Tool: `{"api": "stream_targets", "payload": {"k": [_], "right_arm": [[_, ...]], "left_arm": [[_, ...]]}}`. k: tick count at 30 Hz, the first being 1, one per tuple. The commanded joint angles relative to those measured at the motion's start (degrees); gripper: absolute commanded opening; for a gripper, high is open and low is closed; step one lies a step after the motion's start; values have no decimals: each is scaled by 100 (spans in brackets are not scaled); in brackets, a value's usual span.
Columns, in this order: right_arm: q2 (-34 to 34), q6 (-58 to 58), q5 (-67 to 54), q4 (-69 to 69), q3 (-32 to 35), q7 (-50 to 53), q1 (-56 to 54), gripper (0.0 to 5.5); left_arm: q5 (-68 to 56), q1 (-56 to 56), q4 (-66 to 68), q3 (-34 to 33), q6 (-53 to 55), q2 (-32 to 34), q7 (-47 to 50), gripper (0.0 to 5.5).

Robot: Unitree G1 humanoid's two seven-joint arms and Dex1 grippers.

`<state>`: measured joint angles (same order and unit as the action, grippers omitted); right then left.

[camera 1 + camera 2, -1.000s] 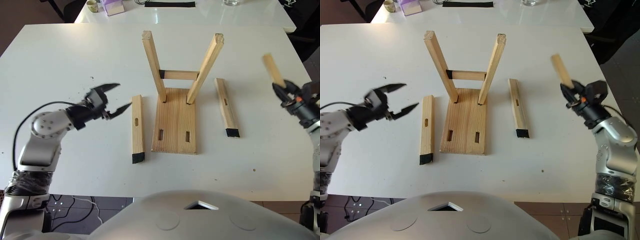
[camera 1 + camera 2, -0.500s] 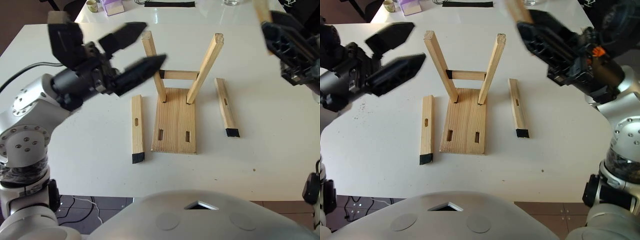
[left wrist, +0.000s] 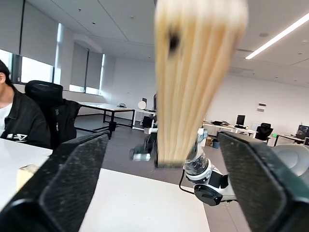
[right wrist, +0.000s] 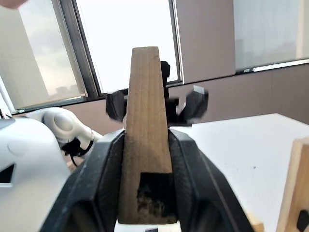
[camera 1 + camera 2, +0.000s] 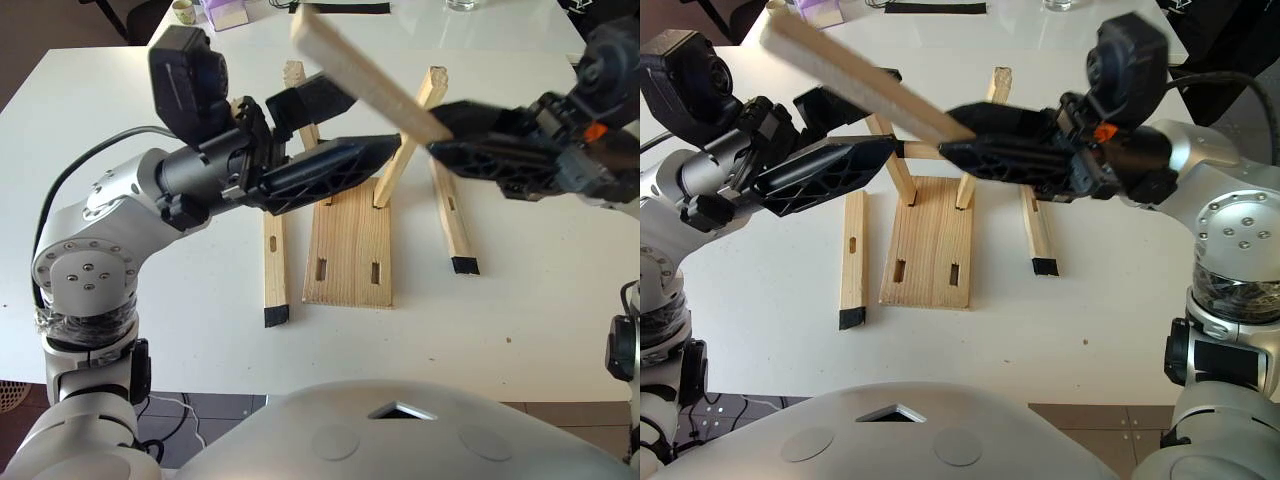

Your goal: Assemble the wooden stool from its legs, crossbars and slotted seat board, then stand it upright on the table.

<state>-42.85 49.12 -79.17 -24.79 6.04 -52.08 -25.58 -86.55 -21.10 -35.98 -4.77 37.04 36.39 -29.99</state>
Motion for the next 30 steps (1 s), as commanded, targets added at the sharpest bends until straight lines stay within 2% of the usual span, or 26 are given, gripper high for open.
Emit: {"api": "stream_targets", "payload": {"k": [1, 14, 20, 26, 27, 30], "right_arm": [[17, 11, 356, 36, -127, -240, 19, 132], [50, 49, 566, 240, 31, -372, 46, 132], [-26, -66, 998, 161, -55, -563, 182, 132], [-296, -787, 2423, -41, -527, -910, 574, 132], [-350, -918, 2636, -75, -595, -957, 676, 168], [-466, -1362, 3412, -34, -838, -1019, 914, 216]], "left_arm": [[119, -158, -95, 85, 108, -15, -55, 329], [1127, 68, -47, 280, 133, -46, -540, 130], [1387, 74, 45, 259, 132, -74, -629, 129], [1534, 205, 99, 12, 199, 131, -726, 129], [1611, 273, 110, -52, 216, 225, -811, 129], [1856, 545, 103, -277, 230, 506, -1085, 129]]}}
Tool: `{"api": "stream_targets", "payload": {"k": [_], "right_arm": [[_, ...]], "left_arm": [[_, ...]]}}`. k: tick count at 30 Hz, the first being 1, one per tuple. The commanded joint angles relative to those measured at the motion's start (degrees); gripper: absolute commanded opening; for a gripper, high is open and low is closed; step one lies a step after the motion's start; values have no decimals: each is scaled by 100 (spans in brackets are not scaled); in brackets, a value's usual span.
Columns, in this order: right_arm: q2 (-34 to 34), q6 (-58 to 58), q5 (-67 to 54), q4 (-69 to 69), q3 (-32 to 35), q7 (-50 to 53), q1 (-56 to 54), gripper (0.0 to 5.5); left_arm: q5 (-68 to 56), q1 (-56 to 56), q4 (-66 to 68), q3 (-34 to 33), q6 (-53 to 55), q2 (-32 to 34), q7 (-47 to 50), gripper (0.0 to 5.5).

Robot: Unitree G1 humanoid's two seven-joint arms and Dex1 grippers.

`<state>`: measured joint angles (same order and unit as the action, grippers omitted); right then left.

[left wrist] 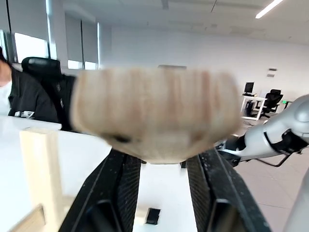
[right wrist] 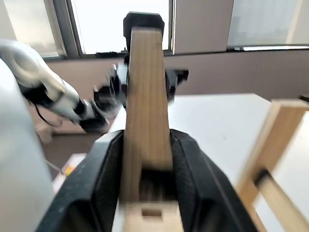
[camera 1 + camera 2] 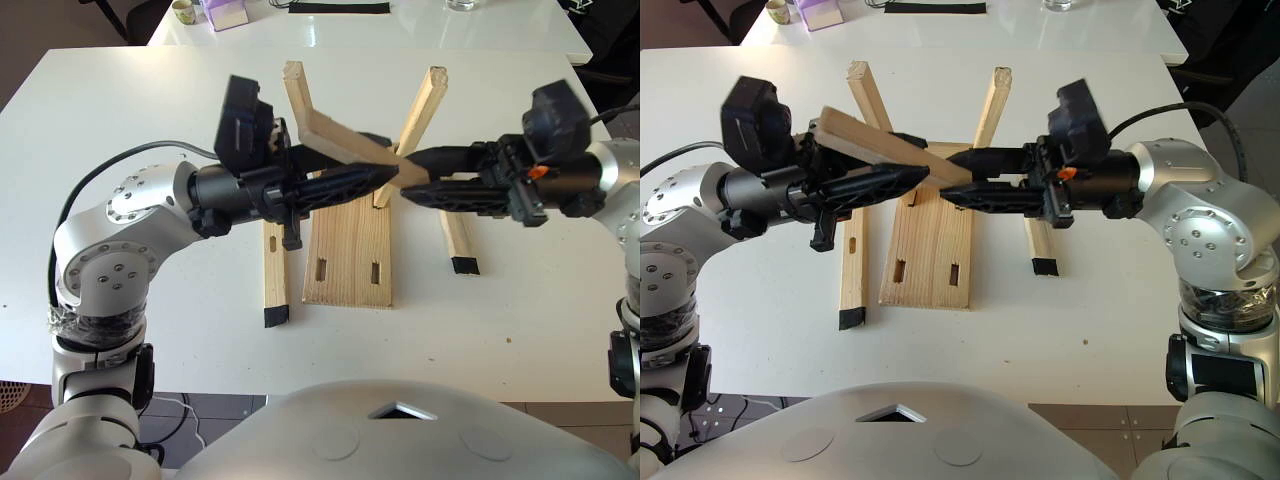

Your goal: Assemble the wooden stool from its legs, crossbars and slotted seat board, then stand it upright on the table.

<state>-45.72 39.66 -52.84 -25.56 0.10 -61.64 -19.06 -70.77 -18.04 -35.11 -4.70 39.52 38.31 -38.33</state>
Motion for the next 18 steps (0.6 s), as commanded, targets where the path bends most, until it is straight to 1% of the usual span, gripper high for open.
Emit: {"api": "stream_targets", "payload": {"k": [1, 3, 6, 8, 10, 11, 13, 15, 18], "right_arm": [[-202, -510, 970, 75, -301, -91, 318, 218], [-240, -565, 1066, 102, -300, -215, 428, 218], [-251, -628, 1100, 14, -104, -200, 718, 218], [-251, -634, 1049, -83, 174, -68, 1004, 218], [-232, -632, 1000, -194, 425, 83, 1280, 218], [-202, -637, 998, -249, 536, 176, 1421, 218], [-122, -656, 1016, -388, 675, 343, 1694, 218], [-22, -702, 1087, -438, 615, 458, 1796, 218], [83, -801, 1264, -470, 465, 589, 1844, 218]], "left_arm": [[357, 319, 13, -356, -41, 391, -320, 129], [505, 512, -28, -550, -99, 523, -428, 129], [901, 1027, 7, -980, -183, 888, -783, 129], [1561, 1638, 142, -1217, -466, 1299, -1396, 129], [2188, 2058, 352, -1277, -838, 1618, -1946, 129], [2594, 2244, 569, -1230, -1116, 1779, -2195, 129], [3462, 2233, 1334, -879, -1762, 1883, -2432, 129], [4129, 2225, 1893, -561, -2473, 1805, -2645, 129], [4608, 2050, 2402, -135, -3130, 1568, -2907, 129]]}}
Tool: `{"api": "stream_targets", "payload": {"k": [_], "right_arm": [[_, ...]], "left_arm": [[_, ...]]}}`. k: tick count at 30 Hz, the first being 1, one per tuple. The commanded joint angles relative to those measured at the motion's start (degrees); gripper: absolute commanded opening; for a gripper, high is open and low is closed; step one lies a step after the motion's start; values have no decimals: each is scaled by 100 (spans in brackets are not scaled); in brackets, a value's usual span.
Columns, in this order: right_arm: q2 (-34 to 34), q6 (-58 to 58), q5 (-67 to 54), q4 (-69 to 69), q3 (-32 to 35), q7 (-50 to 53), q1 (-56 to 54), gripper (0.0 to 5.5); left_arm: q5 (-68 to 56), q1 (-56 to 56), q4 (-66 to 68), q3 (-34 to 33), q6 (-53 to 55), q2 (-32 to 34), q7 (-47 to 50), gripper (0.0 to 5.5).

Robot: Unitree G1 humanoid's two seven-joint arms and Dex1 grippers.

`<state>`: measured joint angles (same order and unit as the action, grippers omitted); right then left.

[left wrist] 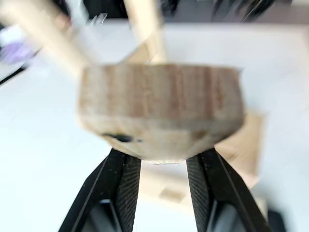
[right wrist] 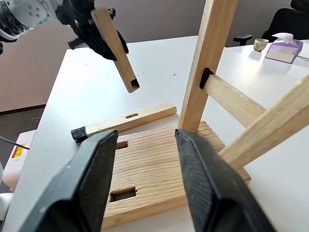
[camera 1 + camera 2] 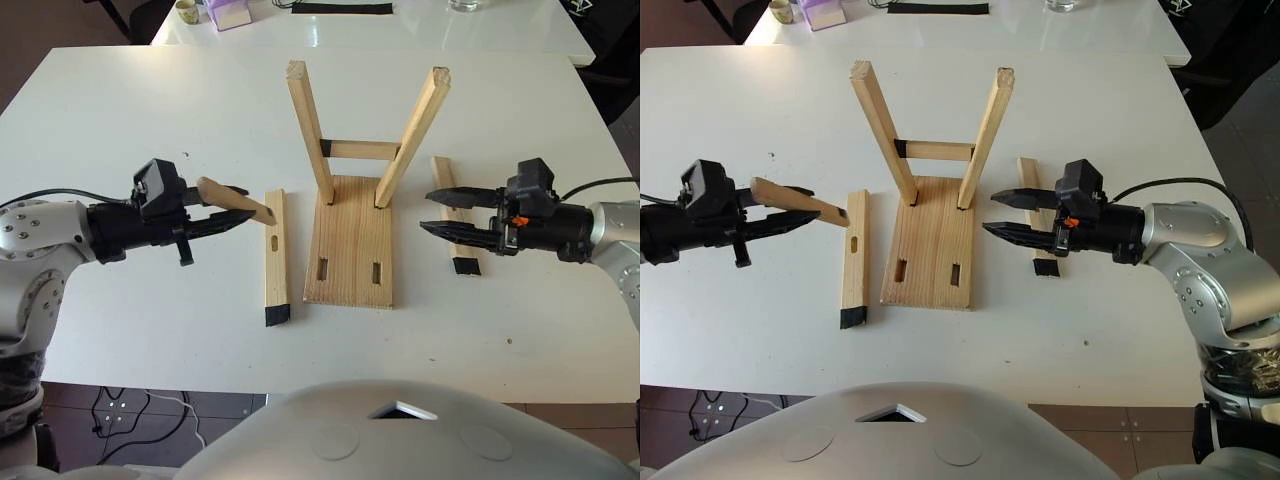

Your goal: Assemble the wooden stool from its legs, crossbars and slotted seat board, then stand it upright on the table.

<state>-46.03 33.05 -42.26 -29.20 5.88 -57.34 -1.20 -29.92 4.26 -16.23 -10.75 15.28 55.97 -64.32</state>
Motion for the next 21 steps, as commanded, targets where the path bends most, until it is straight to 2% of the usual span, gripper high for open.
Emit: {"api": "stream_targets", "payload": {"k": [1, 5, 10, 21], "right_arm": [[144, -163, 241, -107, -147, 176, 64, 218], [229, -220, 313, 13, -289, 178, -115, 218], [189, -235, 299, -36, -159, 175, 47, 218], [320, -218, 270, 176, -175, 268, -57, 218]], "left_arm": [[690, -276, 712, 603, -913, -271, -342, 129], [865, -344, 985, 769, -1249, -483, -400, 129], [1046, -416, 1152, 852, -1539, -540, -441, 129], [1023, -191, 855, 859, -1313, -386, -564, 129]]}}
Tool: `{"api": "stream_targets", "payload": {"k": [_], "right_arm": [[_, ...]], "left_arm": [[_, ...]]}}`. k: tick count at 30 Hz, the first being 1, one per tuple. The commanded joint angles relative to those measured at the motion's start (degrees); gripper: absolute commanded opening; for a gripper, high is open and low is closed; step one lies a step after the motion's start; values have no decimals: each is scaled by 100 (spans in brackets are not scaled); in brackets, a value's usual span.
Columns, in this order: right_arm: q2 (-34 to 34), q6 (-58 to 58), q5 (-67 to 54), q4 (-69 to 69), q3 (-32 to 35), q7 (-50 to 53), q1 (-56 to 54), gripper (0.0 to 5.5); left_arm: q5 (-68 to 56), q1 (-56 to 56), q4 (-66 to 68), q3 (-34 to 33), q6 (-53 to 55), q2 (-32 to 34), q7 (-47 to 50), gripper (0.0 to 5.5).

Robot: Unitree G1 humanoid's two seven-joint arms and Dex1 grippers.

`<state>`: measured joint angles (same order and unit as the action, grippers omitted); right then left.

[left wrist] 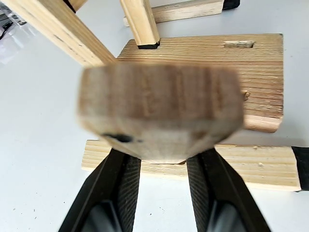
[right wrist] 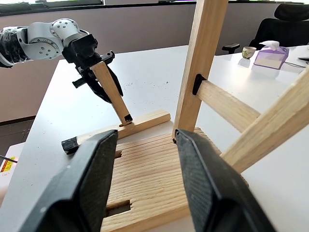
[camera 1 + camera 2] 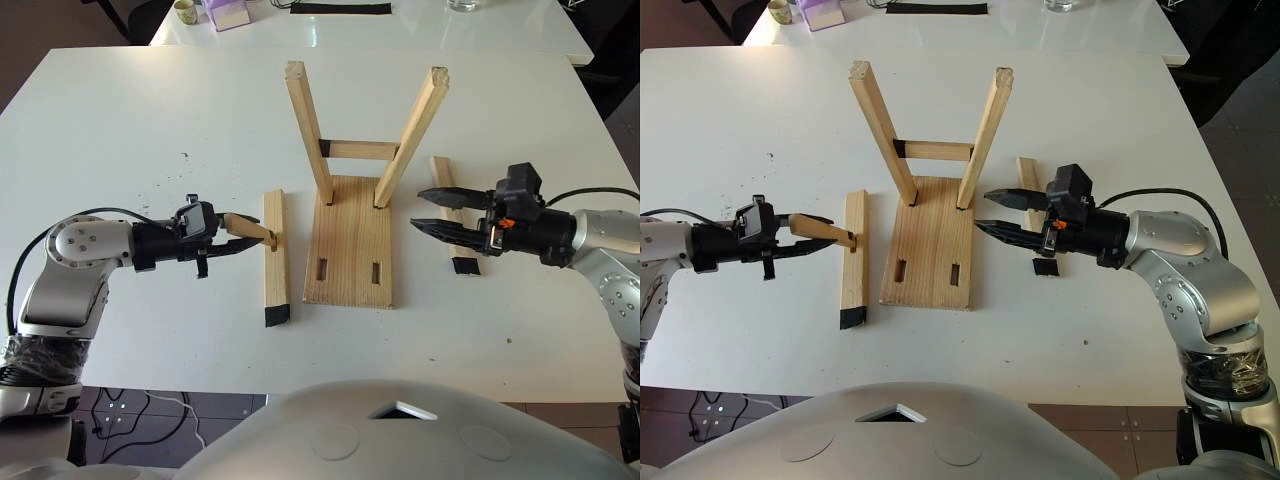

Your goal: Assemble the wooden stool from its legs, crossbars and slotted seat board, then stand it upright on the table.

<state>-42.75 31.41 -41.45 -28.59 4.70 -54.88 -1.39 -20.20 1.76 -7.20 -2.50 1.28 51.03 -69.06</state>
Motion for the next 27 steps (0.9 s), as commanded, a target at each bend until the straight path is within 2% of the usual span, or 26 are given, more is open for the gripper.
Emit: {"api": "stream_targets", "payload": {"k": [1, 7, 18, 27], "right_arm": [[-16, -97, 263, 163, -96, 16, -37, 218], [13, -73, 308, 296, -173, -28, -231, 218], [134, -153, 684, 615, -566, -50, -475, 218], [235, -161, 790, 653, -693, -46, -485, 218]], "left_arm": [[108, 86, -17, 62, 73, 122, -109, 129], [57, 358, -197, 242, 405, 341, -422, 129], [61, -274, -138, 984, 1572, 137, -266, 129], [397, -193, -90, 1385, 1374, 3, -118, 129]]}}
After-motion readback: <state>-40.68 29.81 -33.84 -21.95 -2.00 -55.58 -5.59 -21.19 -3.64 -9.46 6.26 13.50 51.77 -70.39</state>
